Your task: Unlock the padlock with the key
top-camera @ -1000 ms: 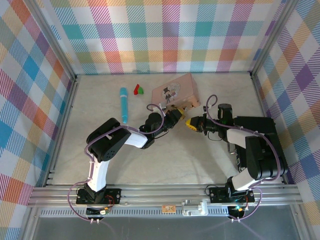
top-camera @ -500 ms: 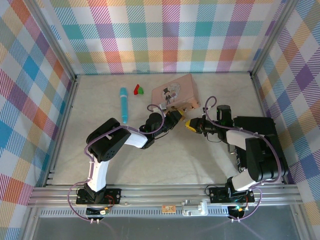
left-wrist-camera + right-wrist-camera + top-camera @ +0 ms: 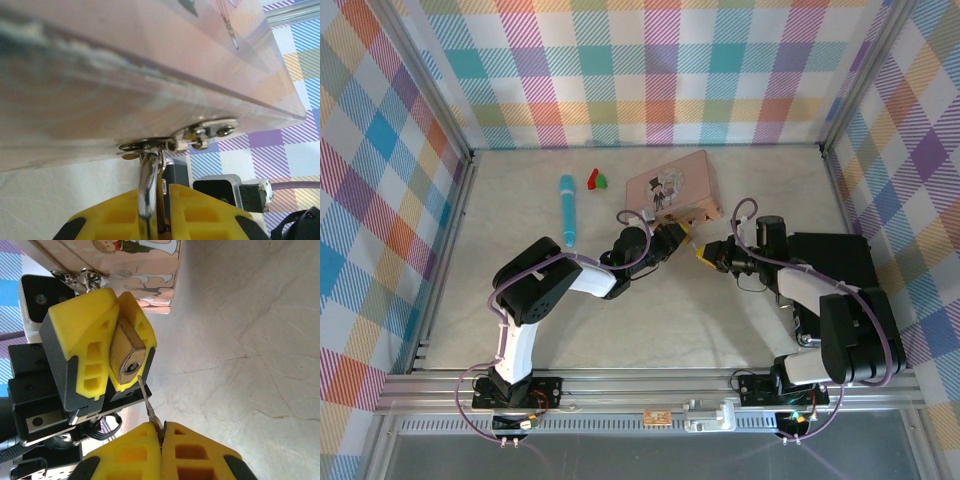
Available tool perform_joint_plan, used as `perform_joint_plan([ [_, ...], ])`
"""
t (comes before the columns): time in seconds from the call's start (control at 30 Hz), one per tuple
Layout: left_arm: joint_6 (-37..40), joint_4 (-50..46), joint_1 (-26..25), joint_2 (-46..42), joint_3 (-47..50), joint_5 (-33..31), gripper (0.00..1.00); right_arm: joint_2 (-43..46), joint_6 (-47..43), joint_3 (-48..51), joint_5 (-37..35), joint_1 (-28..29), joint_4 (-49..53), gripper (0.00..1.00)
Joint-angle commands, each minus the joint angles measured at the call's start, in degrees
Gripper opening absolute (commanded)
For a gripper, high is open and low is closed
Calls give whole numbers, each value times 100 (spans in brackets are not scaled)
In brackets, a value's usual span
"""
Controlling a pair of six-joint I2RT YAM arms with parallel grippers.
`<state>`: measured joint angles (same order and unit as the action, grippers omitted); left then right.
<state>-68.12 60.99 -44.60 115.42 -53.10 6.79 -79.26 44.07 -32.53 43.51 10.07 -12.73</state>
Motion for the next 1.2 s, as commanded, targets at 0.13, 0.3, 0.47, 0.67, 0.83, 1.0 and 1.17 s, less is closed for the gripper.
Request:
perform_joint_plan([
  [0.13,-26,391,-57,-152,-218,13,0,68,122,108,202,51,-436,0],
  [0.3,-8,388,-59,-170,-209,16,0,-198,276,32,216,146,-766,0],
  [0.47,-38,395,-57,-134,-251,50,0,-278,286,-30,192,223,-776,0],
  [0.67,-55,375,-50,-162,-271,95,0,-279,262,6,109,233,-708,0],
  [0.83,-39,343,-57,-169,-272,112,0,-314,308,33,61,250,-829,0],
  [1.0,-65,335,-58,-115,-316,103,0,-467,448,0,159,351,-1070,0],
  [1.17,-59,313,-56,-125,-290,41,0,-265,238,41,34,371,-667,0],
])
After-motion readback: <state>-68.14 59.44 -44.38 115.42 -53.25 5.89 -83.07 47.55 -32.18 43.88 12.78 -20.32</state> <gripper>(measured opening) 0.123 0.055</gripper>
